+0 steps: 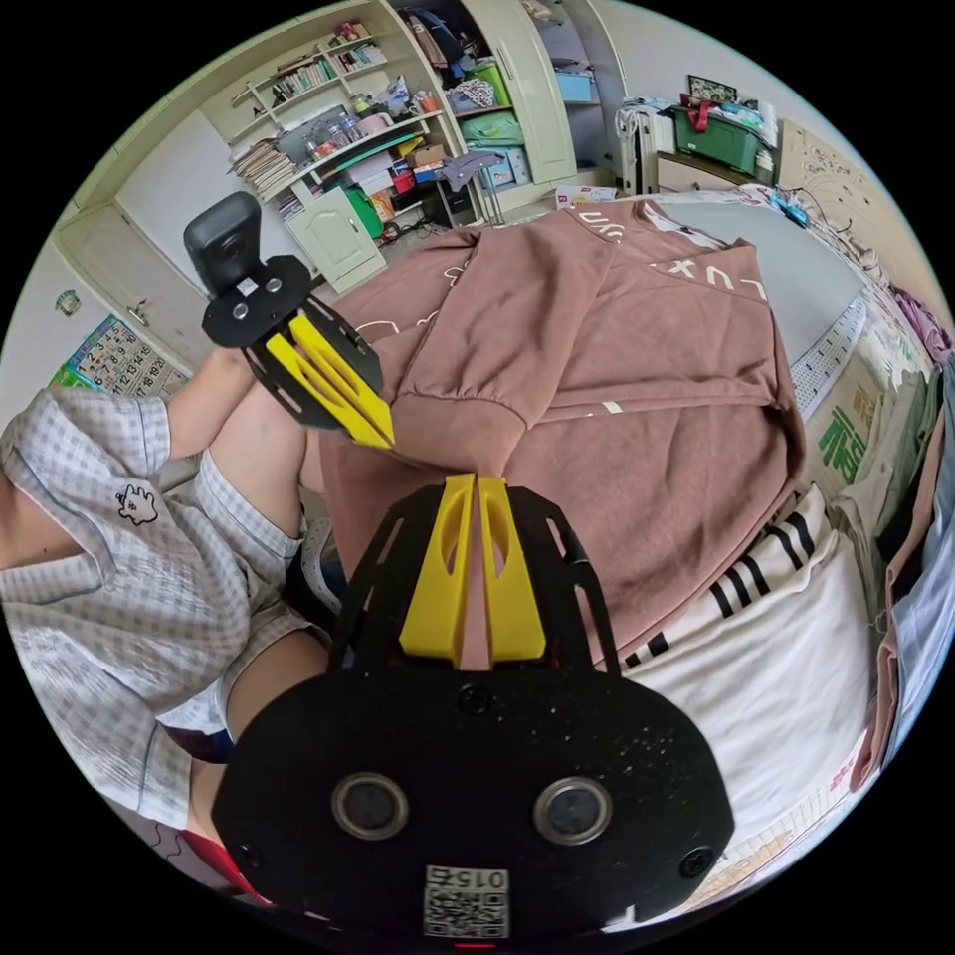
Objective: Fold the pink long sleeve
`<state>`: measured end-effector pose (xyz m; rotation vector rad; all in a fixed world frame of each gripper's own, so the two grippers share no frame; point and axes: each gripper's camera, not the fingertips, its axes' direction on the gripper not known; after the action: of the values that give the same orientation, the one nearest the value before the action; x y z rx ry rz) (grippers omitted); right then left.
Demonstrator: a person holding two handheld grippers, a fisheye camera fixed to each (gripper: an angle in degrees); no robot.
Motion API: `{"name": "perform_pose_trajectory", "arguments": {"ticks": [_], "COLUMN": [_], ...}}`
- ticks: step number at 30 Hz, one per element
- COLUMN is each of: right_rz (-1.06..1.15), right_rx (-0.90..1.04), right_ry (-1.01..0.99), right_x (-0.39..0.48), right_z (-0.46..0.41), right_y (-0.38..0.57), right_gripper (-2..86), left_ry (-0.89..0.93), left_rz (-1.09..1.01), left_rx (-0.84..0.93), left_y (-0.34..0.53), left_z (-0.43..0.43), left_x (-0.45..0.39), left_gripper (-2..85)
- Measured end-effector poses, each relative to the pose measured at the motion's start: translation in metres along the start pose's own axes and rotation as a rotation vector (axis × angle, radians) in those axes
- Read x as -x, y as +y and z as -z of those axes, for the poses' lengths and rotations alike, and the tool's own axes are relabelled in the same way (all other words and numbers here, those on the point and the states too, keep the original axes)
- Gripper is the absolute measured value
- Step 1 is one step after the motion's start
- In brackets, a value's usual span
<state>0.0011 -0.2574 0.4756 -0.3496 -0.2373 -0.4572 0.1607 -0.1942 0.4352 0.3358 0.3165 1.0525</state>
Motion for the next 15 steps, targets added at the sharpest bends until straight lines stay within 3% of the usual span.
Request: {"name": "perform_pose_trajectory", "arguments": {"ticks": [6,9,12,15], "right_rz": [0.014,-0.062,-0.148,-0.222], "right_rx": [0.129,0.062,-0.126,-0.189], "right_ry": [-0.002,-0.033,-0.066,-0.115], "right_x": [-0.004,-0.02,-0.04,-0.055], "right_z": [-0.008,0.004,0.031,0.035], "right_y": [0.005,0.003,0.0,-0.014], "right_gripper": [-0.9,-0.5,1.4,7.1], "left_ry": [0.091,0.158,0.263,0.203], "left_rz": [0.061,0.078,0.126,0.426], "left_rx": [-0.011,0.014,-0.156,-0.425], "left_y": [0.026,0.035,0.064,0.126], "left_z": [0.013,0.015,0.055,0.102], "left_x": [0.035,0.053,0.089,0.156], "left_gripper": [0.4,1.7,3.4,5.2]}}
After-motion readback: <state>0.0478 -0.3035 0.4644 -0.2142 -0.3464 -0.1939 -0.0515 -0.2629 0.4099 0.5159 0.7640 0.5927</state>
